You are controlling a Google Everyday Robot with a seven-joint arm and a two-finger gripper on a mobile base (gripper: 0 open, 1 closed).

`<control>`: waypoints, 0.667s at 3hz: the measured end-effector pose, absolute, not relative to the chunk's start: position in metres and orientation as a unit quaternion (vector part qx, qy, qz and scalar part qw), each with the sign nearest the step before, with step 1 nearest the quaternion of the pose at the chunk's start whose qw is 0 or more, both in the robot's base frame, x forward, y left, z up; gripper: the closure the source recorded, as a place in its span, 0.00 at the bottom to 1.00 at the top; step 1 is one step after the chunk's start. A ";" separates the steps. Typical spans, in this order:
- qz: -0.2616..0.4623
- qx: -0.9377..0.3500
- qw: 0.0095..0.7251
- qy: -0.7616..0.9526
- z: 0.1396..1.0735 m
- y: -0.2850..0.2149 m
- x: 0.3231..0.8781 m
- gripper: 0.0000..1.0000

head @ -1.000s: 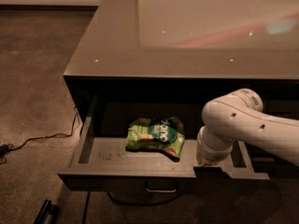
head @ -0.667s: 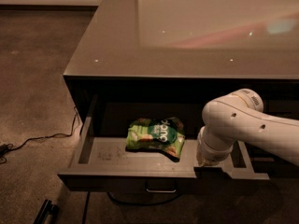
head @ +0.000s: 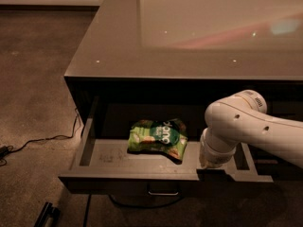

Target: Open top drawer

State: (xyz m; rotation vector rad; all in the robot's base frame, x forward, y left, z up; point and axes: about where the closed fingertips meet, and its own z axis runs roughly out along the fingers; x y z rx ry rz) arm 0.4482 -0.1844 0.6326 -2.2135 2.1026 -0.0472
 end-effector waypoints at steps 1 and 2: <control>-0.015 -0.724 0.044 0.688 0.633 -0.184 0.448 0.12; -0.015 -0.724 0.044 0.688 0.633 -0.184 0.448 0.00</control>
Offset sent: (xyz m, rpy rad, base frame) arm 0.0000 0.0000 0.0000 0.0000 0.0000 0.0000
